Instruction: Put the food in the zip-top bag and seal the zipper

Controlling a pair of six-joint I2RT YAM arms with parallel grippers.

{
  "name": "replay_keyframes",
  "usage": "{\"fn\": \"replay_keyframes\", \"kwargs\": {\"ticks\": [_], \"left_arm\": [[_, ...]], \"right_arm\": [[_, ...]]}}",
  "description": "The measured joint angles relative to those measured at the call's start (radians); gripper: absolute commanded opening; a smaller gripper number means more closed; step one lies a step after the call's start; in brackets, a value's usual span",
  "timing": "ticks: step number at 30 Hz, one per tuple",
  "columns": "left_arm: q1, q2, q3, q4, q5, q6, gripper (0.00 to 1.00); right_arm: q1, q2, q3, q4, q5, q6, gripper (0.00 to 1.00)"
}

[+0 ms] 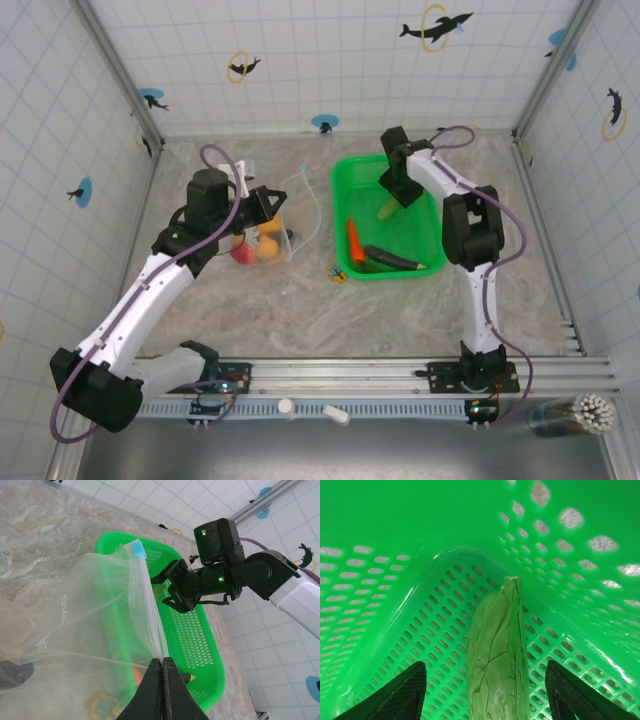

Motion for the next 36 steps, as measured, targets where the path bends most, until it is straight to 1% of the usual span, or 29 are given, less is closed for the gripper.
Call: {"fn": "replay_keyframes", "kwargs": {"ticks": [6, 9, 11, 15, 19, 21, 23, 26, 28, 30, 34, 35, 36], "left_arm": [[0.000, 0.000, 0.000, 0.000, -0.002, 0.000, 0.00], [0.000, 0.000, 0.000, 0.000, -0.003, 0.000, 0.00], [0.000, 0.000, 0.000, 0.000, -0.003, 0.000, 0.00], [0.000, 0.000, 0.000, 0.000, -0.003, 0.000, 0.00], [0.000, 0.000, 0.000, -0.001, -0.003, 0.000, 0.00], [0.000, 0.000, 0.000, -0.001, -0.007, 0.000, 0.00], [0.000, 0.000, 0.000, -0.001, -0.008, 0.000, 0.00], [0.000, 0.000, 0.000, -0.001, -0.010, 0.000, 0.00], [0.000, 0.000, 0.000, -0.005, -0.011, 0.000, 0.00], [0.000, -0.002, 0.000, -0.010, -0.015, 0.000, 0.00], [0.000, -0.009, 0.010, -0.025, -0.026, -0.001, 0.00], [0.000, -0.010, 0.014, -0.027, -0.026, -0.002, 0.00], [0.000, -0.010, 0.018, -0.028, -0.027, -0.006, 0.00]], "right_arm": [[0.000, 0.000, -0.014, 0.022, -0.007, -0.008, 0.53], [0.000, 0.000, -0.038, 0.032, -0.008, -0.011, 0.56], [0.001, 0.000, -0.044, 0.035, 0.000, -0.014, 0.55], [0.000, 0.000, -0.050, 0.044, 0.004, -0.018, 0.34], [0.000, 0.000, -0.056, 0.064, 0.010, -0.025, 0.25], [0.000, -0.003, -0.063, 0.074, 0.012, -0.029, 0.24], [0.000, -0.008, -0.069, 0.079, 0.009, -0.032, 0.17], [0.000, -0.034, -0.107, 0.107, -0.002, -0.051, 0.15], [0.003, -0.072, -0.153, 0.134, -0.011, -0.071, 0.15], [0.010, -0.148, -0.235, 0.195, -0.028, -0.103, 0.15], [0.030, -0.385, -0.455, 0.387, -0.089, -0.183, 0.15], [0.037, -0.460, -0.517, 0.457, -0.115, -0.212, 0.11], [0.043, -0.542, -0.584, 0.543, -0.146, -0.248, 0.04]]}}
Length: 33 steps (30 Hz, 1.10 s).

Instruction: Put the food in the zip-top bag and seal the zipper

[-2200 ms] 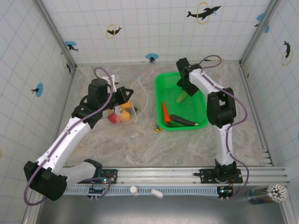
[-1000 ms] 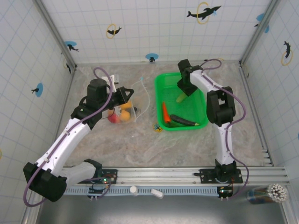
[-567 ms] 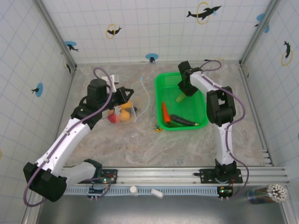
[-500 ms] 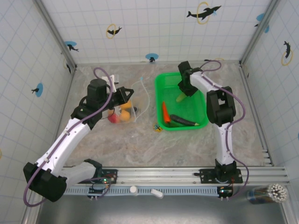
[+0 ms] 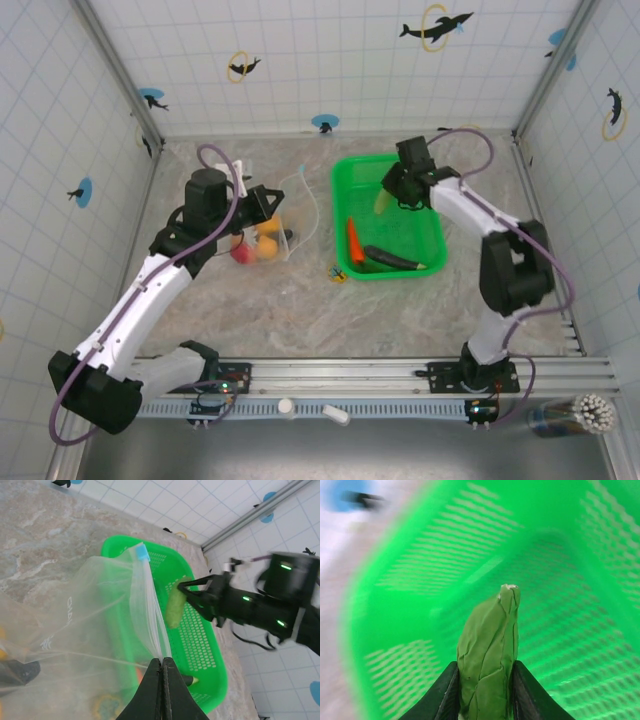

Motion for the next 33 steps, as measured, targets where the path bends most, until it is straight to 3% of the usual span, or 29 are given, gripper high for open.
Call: {"fn": "replay_keyframes", "kwargs": {"ticks": [5, 10, 14, 21, 33], "left_arm": [[0.000, 0.001, 0.024, -0.006, 0.002, -0.020, 0.00], [0.000, 0.008, 0.055, -0.016, 0.006, -0.038, 0.00], [0.000, 0.018, 0.067, -0.027, 0.016, -0.047, 0.00], [0.000, 0.024, 0.072, -0.033, 0.017, -0.071, 0.00], [0.000, 0.014, 0.074, -0.021, 0.016, -0.127, 0.00]], "right_arm": [[0.056, -0.270, -0.208, 0.396, -0.117, -0.185, 0.01], [0.210, -0.418, -0.362, 0.748, -0.156, -0.390, 0.01], [0.325, -0.415, -0.363, 0.904, -0.191, -0.510, 0.00], [0.422, -0.358, -0.383, 1.128, -0.169, -0.584, 0.04], [0.536, -0.204, -0.459, 1.388, 0.092, -0.579, 0.07]]}}
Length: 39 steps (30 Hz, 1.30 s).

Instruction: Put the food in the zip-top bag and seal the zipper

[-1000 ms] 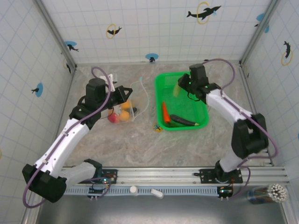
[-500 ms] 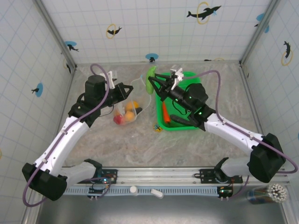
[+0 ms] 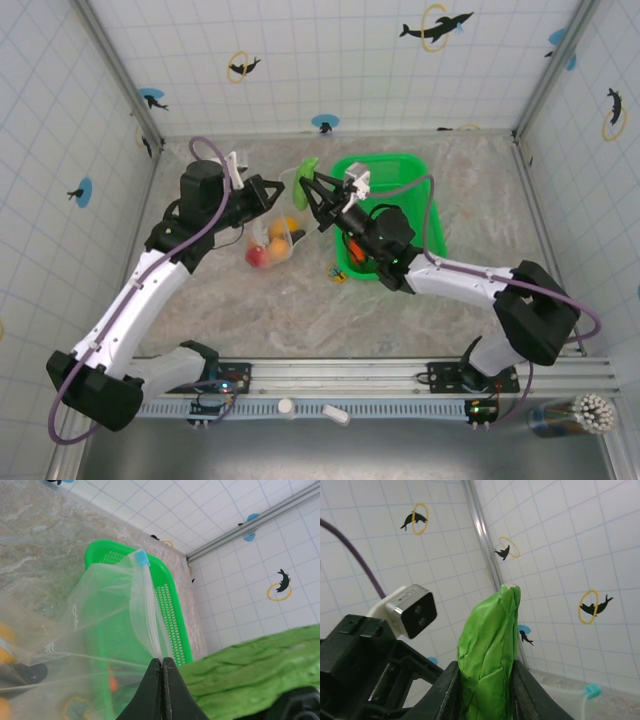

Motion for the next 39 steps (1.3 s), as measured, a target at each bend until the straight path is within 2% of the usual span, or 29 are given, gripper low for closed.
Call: {"fn": "replay_keyframes", "kwargs": {"ticks": [2, 6, 9, 20, 23, 25, 30, 32, 36, 39], "left_arm": [[0.000, -0.006, 0.002, 0.000, -0.005, 0.000, 0.00], [0.000, -0.019, 0.004, 0.005, -0.018, 0.000, 0.00], [0.000, -0.020, 0.009, 0.008, -0.022, 0.000, 0.00], [0.000, -0.024, 0.011, 0.011, -0.030, 0.002, 0.00], [0.000, -0.024, 0.011, 0.011, -0.043, 0.006, 0.00], [0.000, -0.024, 0.011, 0.010, -0.053, 0.013, 0.00], [0.025, -0.027, 0.018, -0.012, -0.091, 0.046, 0.00], [0.031, -0.032, 0.018, -0.020, -0.109, 0.061, 0.00], [0.032, -0.043, 0.033, -0.039, -0.133, 0.089, 0.00], [0.032, -0.044, 0.054, -0.046, -0.135, 0.109, 0.00]], "right_arm": [[0.017, 0.019, -0.003, 0.016, 0.044, 0.024, 0.14], [0.041, 0.047, -0.004, 0.018, 0.100, 0.060, 0.52], [0.049, 0.055, -0.004, 0.013, 0.127, 0.069, 0.62], [0.043, 0.054, -0.004, 0.002, 0.143, 0.065, 0.62], [0.027, 0.037, -0.001, -0.063, 0.122, 0.061, 0.62], [0.016, 0.017, 0.037, -0.186, 0.113, 0.043, 0.63], [-0.005, -0.072, 0.161, -0.487, 0.135, -0.013, 0.54], [-0.027, -0.124, 0.197, -0.613, 0.147, -0.016, 0.53], [-0.214, -0.133, 0.381, -0.952, 0.054, 0.036, 0.53], [-0.356, -0.092, 0.499, -1.226, -0.009, 0.037, 0.57]]}}
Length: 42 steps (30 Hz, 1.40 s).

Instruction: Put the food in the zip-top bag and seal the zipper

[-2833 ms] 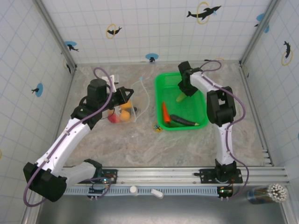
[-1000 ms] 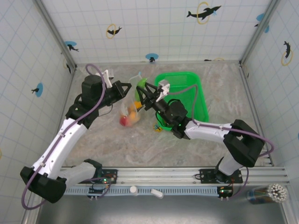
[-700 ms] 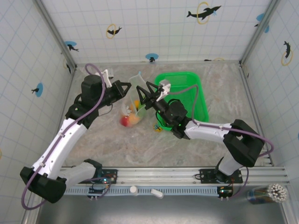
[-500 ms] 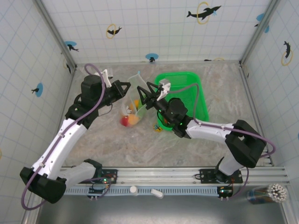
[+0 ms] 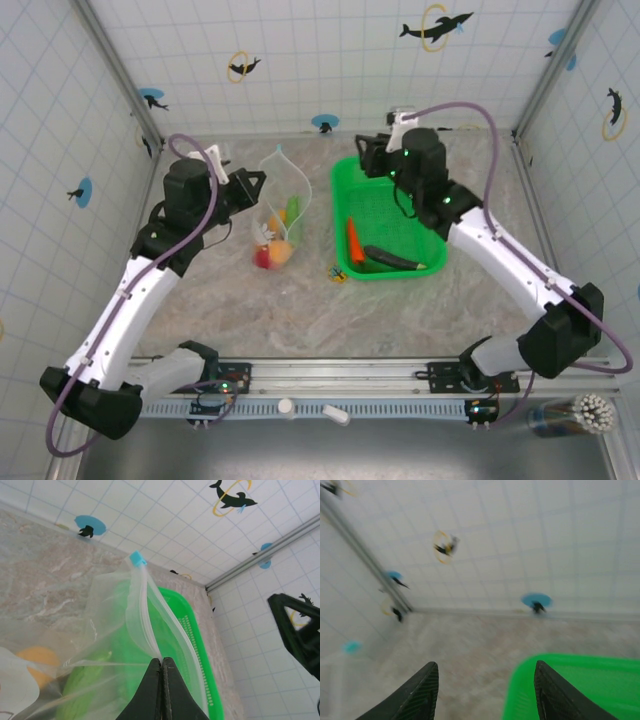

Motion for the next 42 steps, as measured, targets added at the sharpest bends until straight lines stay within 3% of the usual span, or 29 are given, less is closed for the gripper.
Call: {"fn": "replay_keyframes", "kwargs": {"ticks": [1, 4, 9, 16, 21, 28, 35, 42], "left_arm": [[0.000, -0.003, 0.001, 0.001, 0.000, 0.006, 0.00], [0.000, -0.019, -0.005, 0.005, 0.001, 0.010, 0.00], [0.000, -0.051, -0.047, 0.029, 0.009, 0.010, 0.00], [0.000, -0.060, -0.084, 0.043, 0.042, 0.010, 0.00], [-0.004, -0.092, -0.097, 0.042, 0.042, 0.012, 0.00], [-0.007, -0.102, -0.097, 0.042, 0.041, 0.032, 0.00], [-0.007, -0.102, -0.097, 0.042, 0.040, 0.032, 0.00], [-0.007, -0.101, -0.097, 0.042, 0.038, 0.032, 0.00]], "right_arm": [[-0.026, 0.031, 0.047, -0.109, -0.014, -0.019, 0.59], [-0.039, 0.117, 0.119, -0.346, -0.054, -0.115, 0.51], [-0.031, 0.169, 0.067, -0.559, -0.118, -0.302, 0.62], [0.005, 0.280, 0.047, -0.674, -0.072, -0.529, 0.74], [0.047, 0.423, 0.044, -0.719, -0.029, -0.584, 0.76], [0.046, 0.463, 0.032, -0.740, 0.029, -0.599, 0.75], [0.027, 0.523, 0.008, -0.747, 0.077, -0.598, 0.63], [0.017, 0.565, 0.065, -0.767, 0.059, -0.577, 0.30]]}}
